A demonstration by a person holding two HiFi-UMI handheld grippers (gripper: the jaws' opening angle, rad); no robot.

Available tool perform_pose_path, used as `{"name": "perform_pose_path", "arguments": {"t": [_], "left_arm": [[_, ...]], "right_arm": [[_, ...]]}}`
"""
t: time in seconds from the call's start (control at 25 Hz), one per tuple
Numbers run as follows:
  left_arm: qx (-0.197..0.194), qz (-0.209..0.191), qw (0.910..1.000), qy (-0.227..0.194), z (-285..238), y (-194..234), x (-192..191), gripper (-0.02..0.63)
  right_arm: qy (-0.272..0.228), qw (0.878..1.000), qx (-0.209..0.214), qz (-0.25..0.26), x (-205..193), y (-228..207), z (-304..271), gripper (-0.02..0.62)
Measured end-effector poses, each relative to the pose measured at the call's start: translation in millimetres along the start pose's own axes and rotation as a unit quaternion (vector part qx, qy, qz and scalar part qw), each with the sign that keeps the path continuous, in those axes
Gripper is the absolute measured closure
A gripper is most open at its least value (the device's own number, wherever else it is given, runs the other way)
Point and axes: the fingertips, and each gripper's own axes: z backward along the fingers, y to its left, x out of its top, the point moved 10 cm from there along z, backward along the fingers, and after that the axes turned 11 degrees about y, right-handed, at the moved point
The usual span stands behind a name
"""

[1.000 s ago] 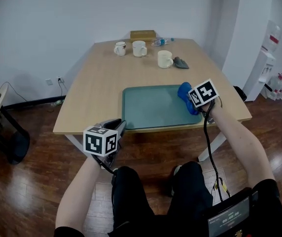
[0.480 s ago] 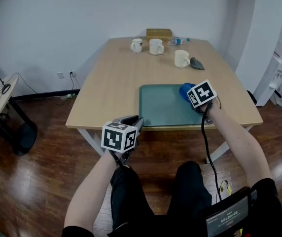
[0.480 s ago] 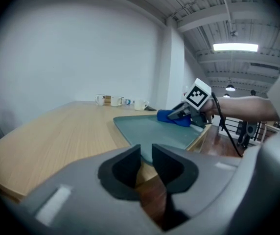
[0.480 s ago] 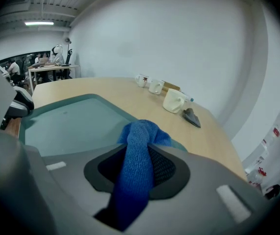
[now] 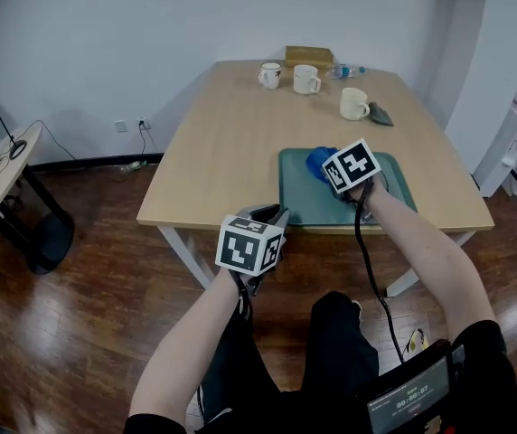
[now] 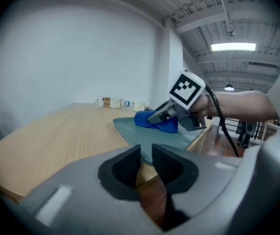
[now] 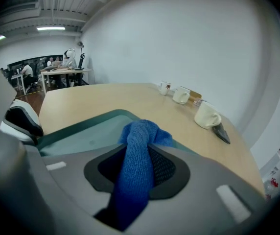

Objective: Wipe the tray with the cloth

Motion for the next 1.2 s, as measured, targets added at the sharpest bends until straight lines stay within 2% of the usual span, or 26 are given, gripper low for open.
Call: {"name": "perform_pose_path", "arguments": {"t": [0.44,0.6,0.84,1.08,1.2], "left_arm": [[-0.003,-0.002,1.0000,0.004,-0.6,0.1,1.0,0.531],[-0.002,0.000,1.0000,0.003,-0.2,1.7,0.2,0.531],[0.000,-0.001,1.0000,0.004,-0.3,2.3,-0.1,0.531],[0.000,0.000,1.0000,0.004,0.5,6.2,0.2,0.529],[0.002,-0.002,1.0000,0.002,1.0,5.2,-0.9,0.529]], "right_arm": [[-0.028,0.997,0.063,0.042,39.9,76.7,-1.3,0.482],[-0.025,0.996,0.060,0.060,40.8,82.4,-0.9,0.482],[-0.028,0.997,0.063,0.040,13.1,48.3,16.2,0.483],[0.011,1.000,0.012,0.006,-38.8,-20.0,36.0,0.483],[0.031,0.999,-0.036,-0.001,-67.2,-54.6,47.4,0.483]]}}
